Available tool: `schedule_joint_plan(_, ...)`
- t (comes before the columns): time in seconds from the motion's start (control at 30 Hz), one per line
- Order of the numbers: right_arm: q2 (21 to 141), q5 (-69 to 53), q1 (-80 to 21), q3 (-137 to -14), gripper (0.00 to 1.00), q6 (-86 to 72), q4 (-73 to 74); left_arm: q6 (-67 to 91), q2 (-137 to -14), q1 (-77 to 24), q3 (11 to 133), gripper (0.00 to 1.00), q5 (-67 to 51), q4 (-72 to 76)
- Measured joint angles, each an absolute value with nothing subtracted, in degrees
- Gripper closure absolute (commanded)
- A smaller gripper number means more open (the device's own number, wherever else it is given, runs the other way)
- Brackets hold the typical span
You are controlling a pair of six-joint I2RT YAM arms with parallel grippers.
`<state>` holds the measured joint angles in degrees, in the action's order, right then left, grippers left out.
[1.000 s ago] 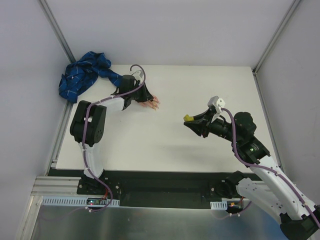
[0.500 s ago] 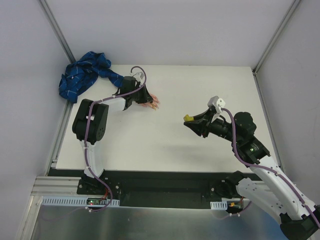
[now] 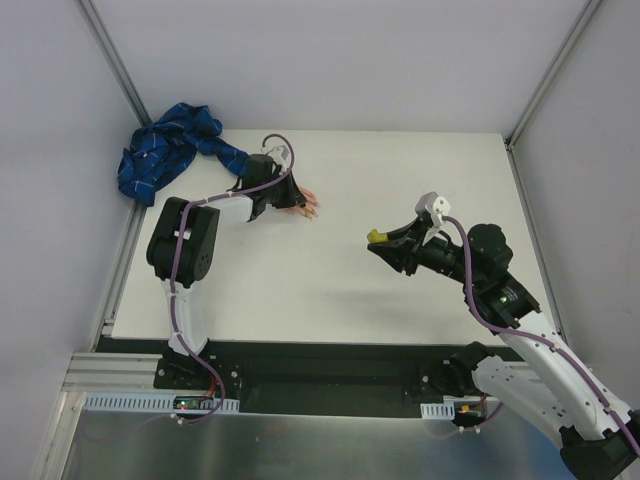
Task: Paint the nails
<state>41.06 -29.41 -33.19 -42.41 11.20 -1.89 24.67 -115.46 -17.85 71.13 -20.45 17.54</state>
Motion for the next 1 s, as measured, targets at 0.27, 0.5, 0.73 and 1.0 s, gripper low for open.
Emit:
schedule_joint_plan(0.27,41.1,-29.4,-33.2,-42.4,1.0,11.2,-1.9,24.4,-115.5,-18.8,71.1,1.0,-20.3,17.7)
schedule_joint_plan(0.5,41.1,-29.4,-33.2,-42.4,1.0,11.2,-1.9,23.5,-115.5,-19.6,71.0,1.0,-19.0,17.7)
schedule_joint_plan(0.73,41.1,-29.4,-33.2,-42.4,1.0,11.2,-1.9,23.4,-115.5,-19.6,71.0,1.0,-18.9,17.7)
schedule_joint_plan(1.0,41.1,-29.4,-33.2,-42.4,1.0,11.2,-1.9,23.4,-115.5,-20.2,71.0,1.0,-18.3,17.3)
